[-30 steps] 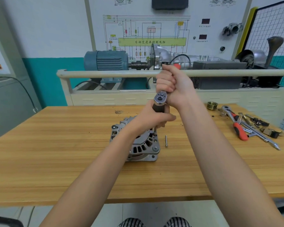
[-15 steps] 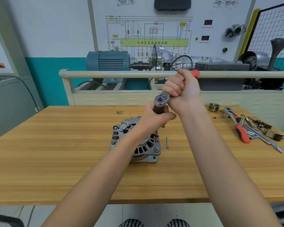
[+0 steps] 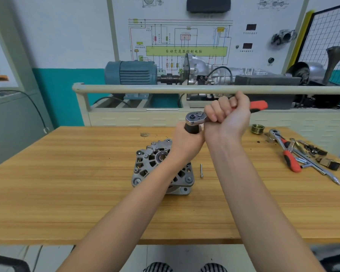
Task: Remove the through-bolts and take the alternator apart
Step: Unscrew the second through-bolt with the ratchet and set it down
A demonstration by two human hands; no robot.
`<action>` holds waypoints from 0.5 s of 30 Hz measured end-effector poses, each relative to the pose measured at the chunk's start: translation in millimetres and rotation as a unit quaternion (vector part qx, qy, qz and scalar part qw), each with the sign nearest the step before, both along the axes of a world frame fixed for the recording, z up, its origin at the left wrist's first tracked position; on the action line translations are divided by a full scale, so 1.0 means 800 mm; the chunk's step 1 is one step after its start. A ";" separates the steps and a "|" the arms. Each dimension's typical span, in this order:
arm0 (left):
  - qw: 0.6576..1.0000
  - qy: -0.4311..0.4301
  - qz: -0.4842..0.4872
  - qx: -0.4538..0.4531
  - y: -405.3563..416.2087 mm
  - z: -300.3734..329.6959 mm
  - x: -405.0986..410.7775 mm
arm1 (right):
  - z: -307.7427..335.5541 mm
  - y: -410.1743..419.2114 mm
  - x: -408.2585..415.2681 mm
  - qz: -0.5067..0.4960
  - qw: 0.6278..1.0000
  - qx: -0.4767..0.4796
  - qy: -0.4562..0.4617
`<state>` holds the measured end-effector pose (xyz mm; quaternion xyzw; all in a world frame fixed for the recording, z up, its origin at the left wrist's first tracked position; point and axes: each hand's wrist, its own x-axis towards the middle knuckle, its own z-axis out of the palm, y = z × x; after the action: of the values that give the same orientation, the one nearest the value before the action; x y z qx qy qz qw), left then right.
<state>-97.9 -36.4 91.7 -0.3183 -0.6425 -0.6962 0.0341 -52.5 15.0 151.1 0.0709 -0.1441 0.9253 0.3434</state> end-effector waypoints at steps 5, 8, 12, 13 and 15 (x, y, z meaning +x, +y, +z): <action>0.979 0.036 -0.142 -0.141 -0.027 0.009 -0.011 | 0.023 0.024 -0.016 0.257 0.953 0.133 -0.086; 0.980 0.021 -0.147 -0.133 -0.024 0.007 -0.008 | 0.028 0.028 -0.025 0.350 0.913 0.178 -0.107; 0.993 0.007 -0.083 -0.078 -0.011 0.000 -0.006 | 0.025 0.022 -0.022 0.256 0.954 0.117 -0.099; 0.997 -0.002 -0.060 -0.049 -0.008 -0.001 -0.006 | 0.021 0.020 -0.021 0.191 0.974 0.083 -0.088; 0.999 -0.020 -0.022 0.016 -0.001 -0.001 -0.004 | 0.012 0.011 -0.014 0.072 0.996 0.027 -0.049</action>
<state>-100.7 -37.1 91.1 -0.3176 -0.6246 -0.7134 0.0110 -63.7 23.5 160.6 0.0451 -0.1807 0.9457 0.2665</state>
